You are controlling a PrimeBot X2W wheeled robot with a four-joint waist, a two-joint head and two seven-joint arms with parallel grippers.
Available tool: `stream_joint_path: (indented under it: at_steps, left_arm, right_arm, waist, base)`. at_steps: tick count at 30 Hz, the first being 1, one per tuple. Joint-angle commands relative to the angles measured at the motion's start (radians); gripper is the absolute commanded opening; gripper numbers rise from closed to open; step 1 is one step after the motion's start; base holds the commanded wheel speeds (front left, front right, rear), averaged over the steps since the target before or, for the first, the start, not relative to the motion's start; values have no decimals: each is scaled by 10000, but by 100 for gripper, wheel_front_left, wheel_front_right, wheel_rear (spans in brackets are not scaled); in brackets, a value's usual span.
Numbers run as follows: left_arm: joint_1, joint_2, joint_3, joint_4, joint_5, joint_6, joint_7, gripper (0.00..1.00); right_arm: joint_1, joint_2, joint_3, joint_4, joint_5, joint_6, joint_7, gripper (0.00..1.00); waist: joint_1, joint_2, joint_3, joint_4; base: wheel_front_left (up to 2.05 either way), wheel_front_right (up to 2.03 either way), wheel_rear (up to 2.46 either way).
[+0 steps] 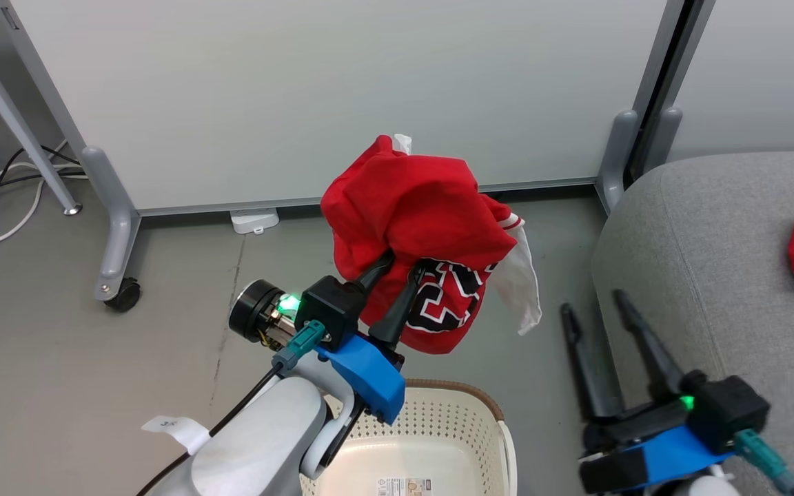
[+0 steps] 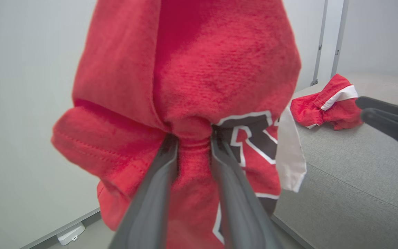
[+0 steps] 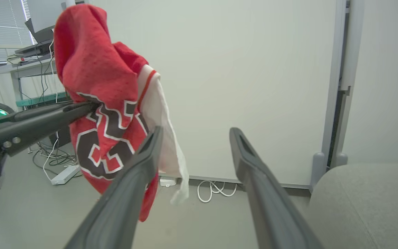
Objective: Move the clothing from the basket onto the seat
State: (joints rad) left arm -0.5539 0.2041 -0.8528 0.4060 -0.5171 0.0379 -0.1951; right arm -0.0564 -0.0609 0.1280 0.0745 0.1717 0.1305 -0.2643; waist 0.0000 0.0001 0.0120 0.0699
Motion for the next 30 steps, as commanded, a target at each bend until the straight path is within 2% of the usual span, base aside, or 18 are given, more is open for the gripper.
stream_joint_path:
  at_steps: [1, 8, 21, 27, 28, 29, 30]
  left_arm:
    - [55, 45, 34, -100, 7, 74, 22, 0]
    - [-200, -14, -53, -263, 55, 109, 58, 0]
    - [-606, -361, -326, -266, 173, 11, -40, 0]
    - [-727, -464, -438, -186, 168, -56, -101, 0]
    - [-738, -477, -447, -169, 160, -77, -112, 0]
    - [-742, -496, -457, -149, 149, -93, -122, 0]
    - [-742, -496, -457, -149, 149, -93, -122, 0]
  right_arm:
    - [-176, 0, 373, -91, 85, 5, -1, 100]
    - [-814, -129, 1668, 314, 207, 5, -1, 100]
    - [-2746, -190, 2904, 2905, 134, 5, -2, 100]
    - [-3485, -59, 3069, 3773, 236, 5, -1, 100]
    - [-3555, -38, 3087, 3851, 273, 5, -2, 36]
    - [-3621, -19, 3111, 3917, 320, 5, -1, 0]
    - [-3621, -19, 3111, 3917, 320, 5, -1, 0]
  waist:
    - [0, -1, 40, 5]
    - [0, -1, 224, 53]
    - [0, -1, 659, 327]
    - [0, -1, 785, 435]
    - [0, -1, 798, 450]
    - [0, -1, 804, 463]
    - [0, -1, 804, 463]
  base:
    - [0, 0, 0]
    - [0, 0, 0]
    - [0, 0, 0]
    - [0, 0, 0]
    - [0, 0, 0]
    - [0, 0, 0]
    - [0, 0, 0]
